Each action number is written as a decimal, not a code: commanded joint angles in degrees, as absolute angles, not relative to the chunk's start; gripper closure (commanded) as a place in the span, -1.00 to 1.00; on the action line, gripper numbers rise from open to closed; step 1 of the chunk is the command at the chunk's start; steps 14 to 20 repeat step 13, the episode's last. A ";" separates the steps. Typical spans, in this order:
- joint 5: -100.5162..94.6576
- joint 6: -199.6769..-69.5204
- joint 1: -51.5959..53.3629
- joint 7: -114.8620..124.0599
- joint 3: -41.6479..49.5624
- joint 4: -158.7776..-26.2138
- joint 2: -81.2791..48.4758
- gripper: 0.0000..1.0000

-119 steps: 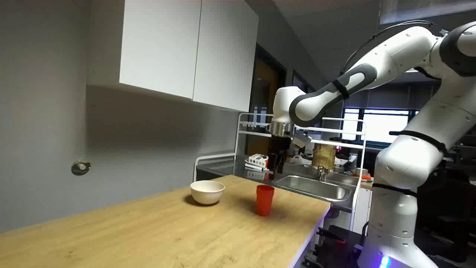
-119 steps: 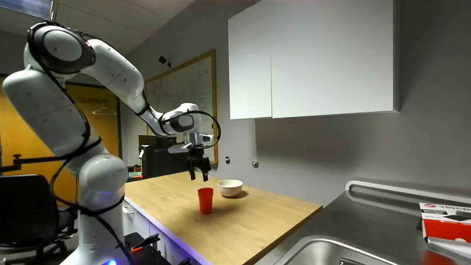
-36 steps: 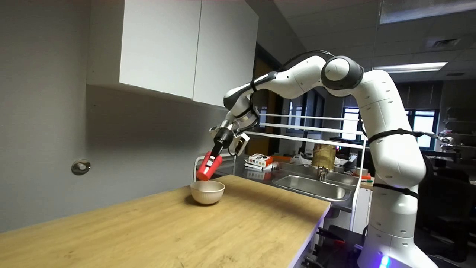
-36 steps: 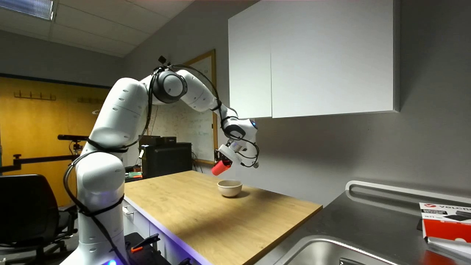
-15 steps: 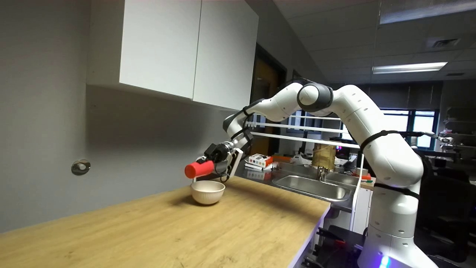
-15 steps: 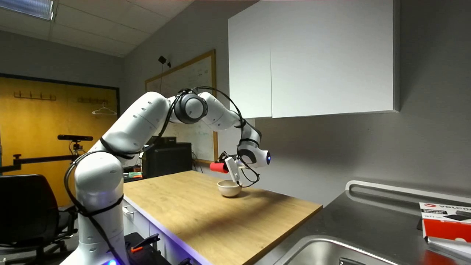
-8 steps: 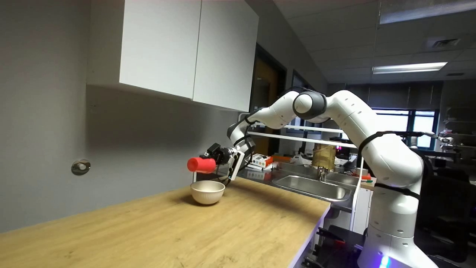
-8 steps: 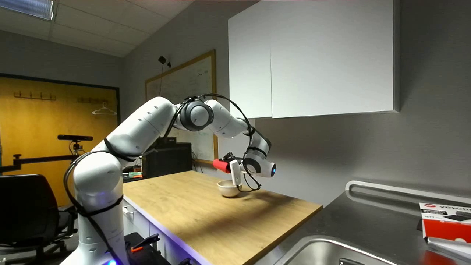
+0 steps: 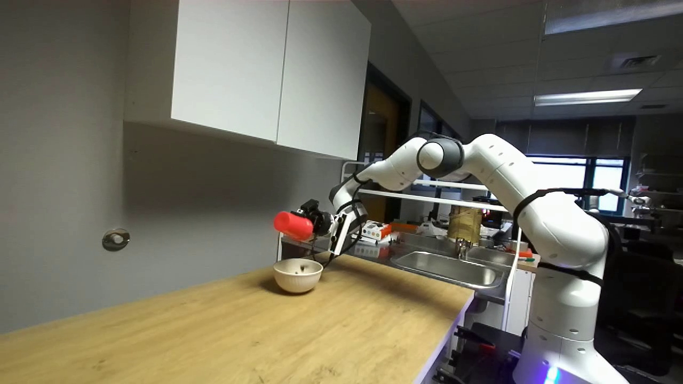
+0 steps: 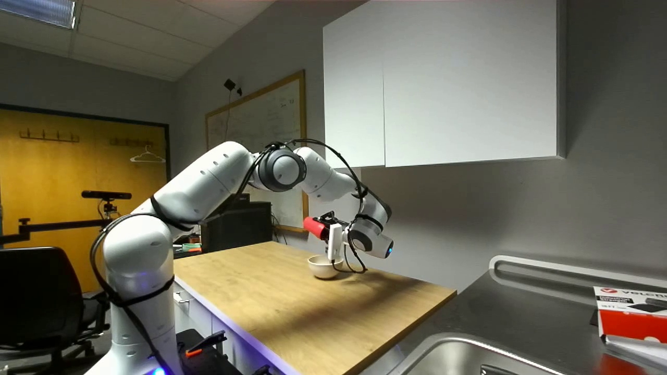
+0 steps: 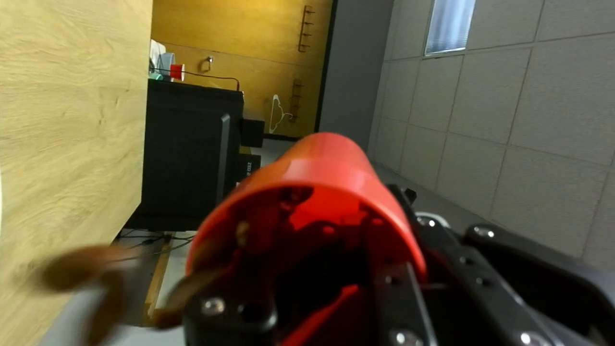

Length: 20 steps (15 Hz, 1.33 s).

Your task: Pick up the red cup from the table and pour its contents in the white bowl.

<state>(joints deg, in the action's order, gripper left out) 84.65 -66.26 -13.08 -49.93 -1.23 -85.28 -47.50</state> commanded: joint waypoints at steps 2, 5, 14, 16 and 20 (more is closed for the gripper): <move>87.79 -63.28 -12.78 -42.33 -0.67 -81.81 -50.03 0.92; 88.73 -62.74 -12.50 -39.31 -0.54 -81.12 -50.81 0.92; 89.46 -63.03 -12.05 -36.69 -0.05 -80.32 -50.96 0.93; 89.46 -63.03 -12.05 -36.69 -0.05 -80.32 -50.96 0.93; 89.46 -63.03 -12.05 -36.69 -0.05 -80.32 -50.96 0.93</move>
